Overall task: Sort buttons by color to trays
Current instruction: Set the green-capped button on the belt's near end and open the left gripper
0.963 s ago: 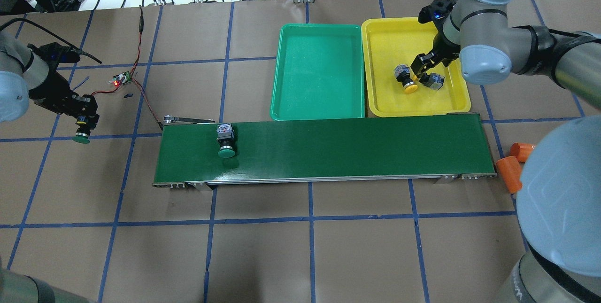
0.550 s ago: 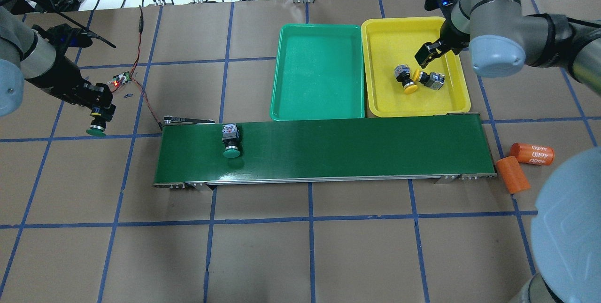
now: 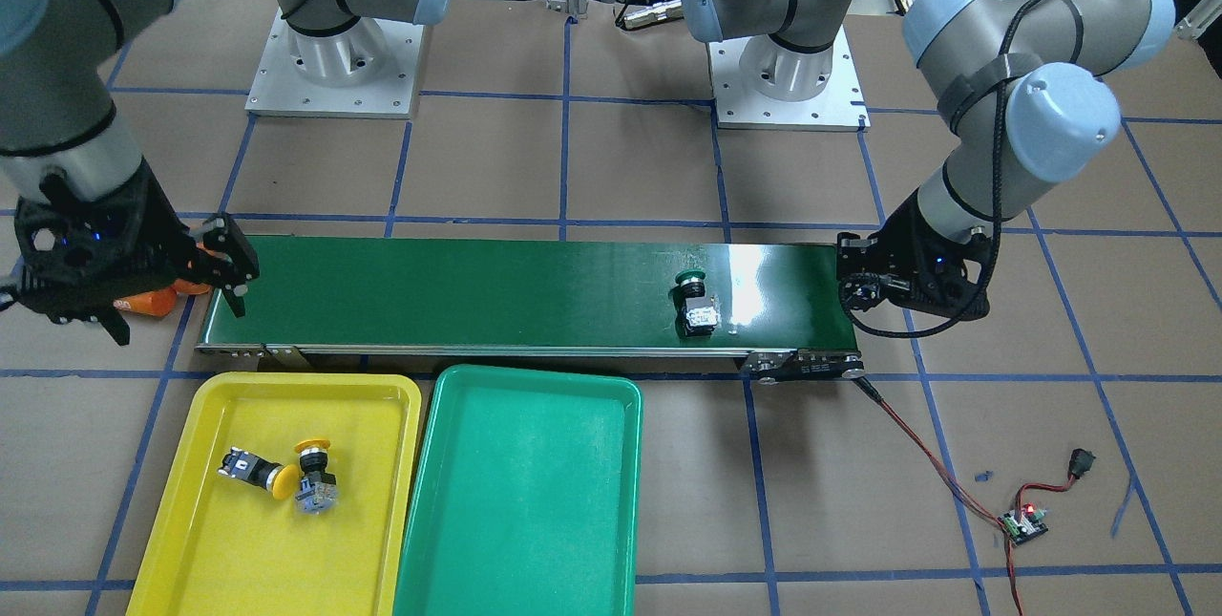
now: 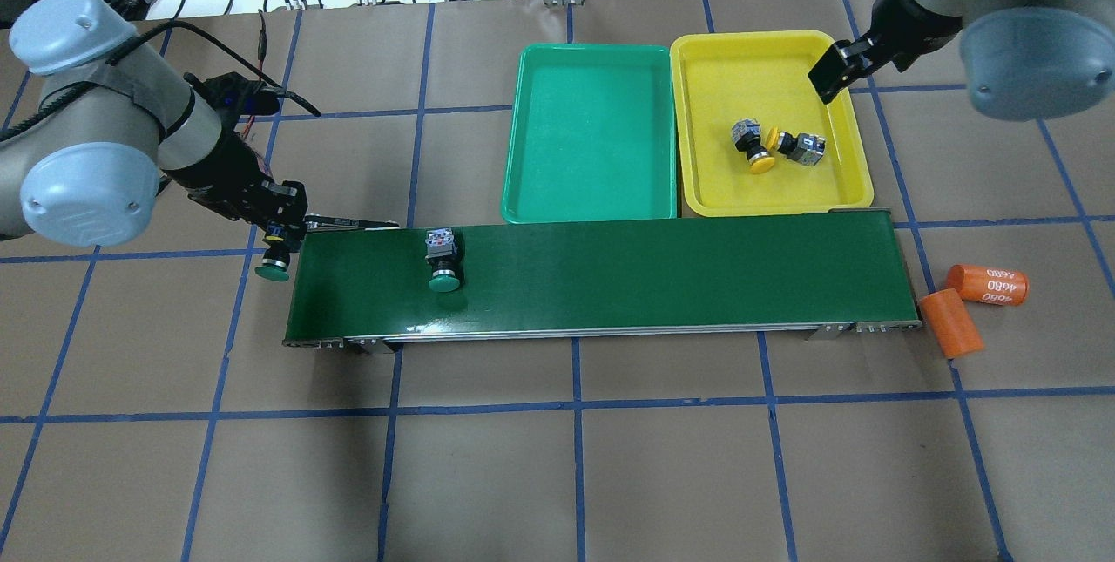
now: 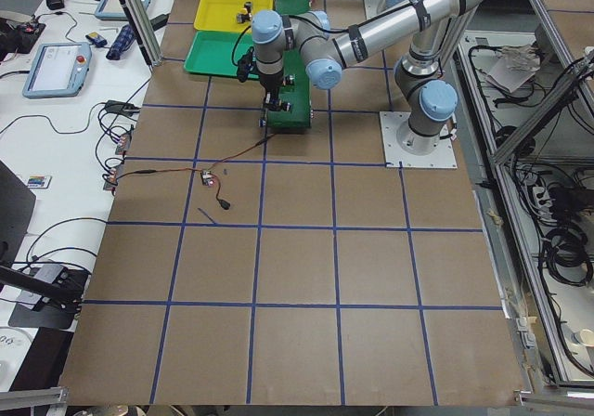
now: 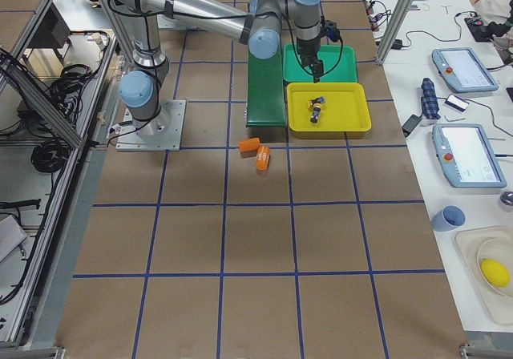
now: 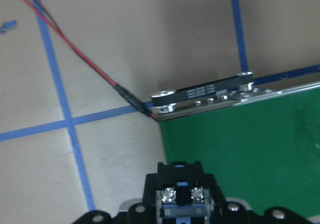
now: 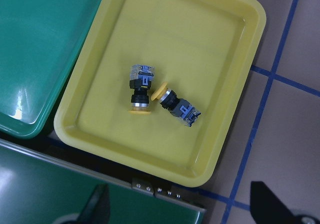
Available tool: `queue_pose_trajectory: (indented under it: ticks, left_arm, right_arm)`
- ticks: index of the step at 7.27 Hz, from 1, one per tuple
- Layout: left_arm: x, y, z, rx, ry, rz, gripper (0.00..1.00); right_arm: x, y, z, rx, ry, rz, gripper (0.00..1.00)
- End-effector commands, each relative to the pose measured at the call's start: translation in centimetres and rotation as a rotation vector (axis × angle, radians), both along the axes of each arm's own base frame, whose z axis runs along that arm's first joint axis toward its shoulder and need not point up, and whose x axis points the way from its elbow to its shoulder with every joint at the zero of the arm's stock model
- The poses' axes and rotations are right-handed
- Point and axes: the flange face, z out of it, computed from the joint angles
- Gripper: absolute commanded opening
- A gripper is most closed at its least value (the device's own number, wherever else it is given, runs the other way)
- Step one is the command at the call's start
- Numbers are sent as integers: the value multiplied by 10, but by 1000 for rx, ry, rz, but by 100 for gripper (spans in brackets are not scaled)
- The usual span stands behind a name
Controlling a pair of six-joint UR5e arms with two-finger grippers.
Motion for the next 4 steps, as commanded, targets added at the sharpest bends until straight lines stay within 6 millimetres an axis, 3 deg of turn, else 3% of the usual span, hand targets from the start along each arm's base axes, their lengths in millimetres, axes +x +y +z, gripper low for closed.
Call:
queue_pose_trajectory:
  ticks: [1,4]
  left_arm:
    - [-7,6,-18,11,-5,1,0]
    - [-8,-2,-41,11,14,12,0]
  right_arm:
    - [6,29,35,-8,0,2,100]
    - [10,35,44,-25,-2,9,100]
